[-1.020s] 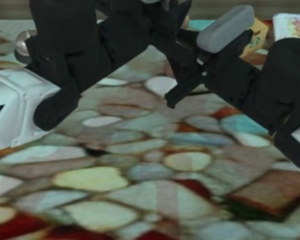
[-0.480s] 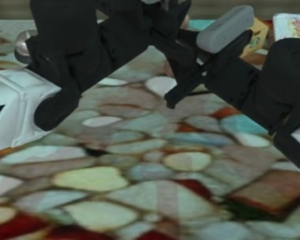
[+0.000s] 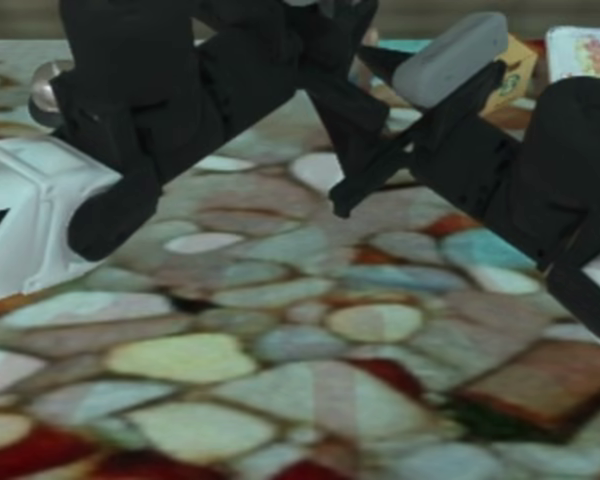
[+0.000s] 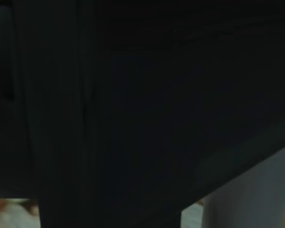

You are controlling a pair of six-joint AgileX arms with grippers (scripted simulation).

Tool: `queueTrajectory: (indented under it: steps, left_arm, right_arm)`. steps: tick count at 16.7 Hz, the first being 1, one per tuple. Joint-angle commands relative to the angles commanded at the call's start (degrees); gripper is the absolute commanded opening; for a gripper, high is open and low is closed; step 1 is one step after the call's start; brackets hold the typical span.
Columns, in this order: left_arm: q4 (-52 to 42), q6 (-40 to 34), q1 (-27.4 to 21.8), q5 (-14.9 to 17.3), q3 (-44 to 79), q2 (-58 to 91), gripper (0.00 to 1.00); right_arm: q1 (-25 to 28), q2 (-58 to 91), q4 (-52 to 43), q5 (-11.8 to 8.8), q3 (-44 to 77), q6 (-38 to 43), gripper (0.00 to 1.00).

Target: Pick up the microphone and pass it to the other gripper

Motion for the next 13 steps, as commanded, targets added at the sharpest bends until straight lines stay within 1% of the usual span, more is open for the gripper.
queueTrajectory:
  steps: [1, 10, 13]
  left_arm:
    - [0.0, 0.0, 0.0, 0.0, 0.0, 0.0, 0.0]
    - [-0.07, 0.22, 0.13, -0.16, 0.29, -0.37, 0.0]
    - [-0.35, 0.31, 2.5, 1.93, -1.12, -1.86, 0.0]
  right_arm:
    - [0.0, 0.0, 0.0, 0.0, 0.0, 0.0, 1.0]
    - [-0.19, 0.16, -0.05, 0.05, -0.51, -0.1, 1.0]
    - [-0.88, -4.0, -0.63, -0.59, -4.42, -0.21, 1.0]
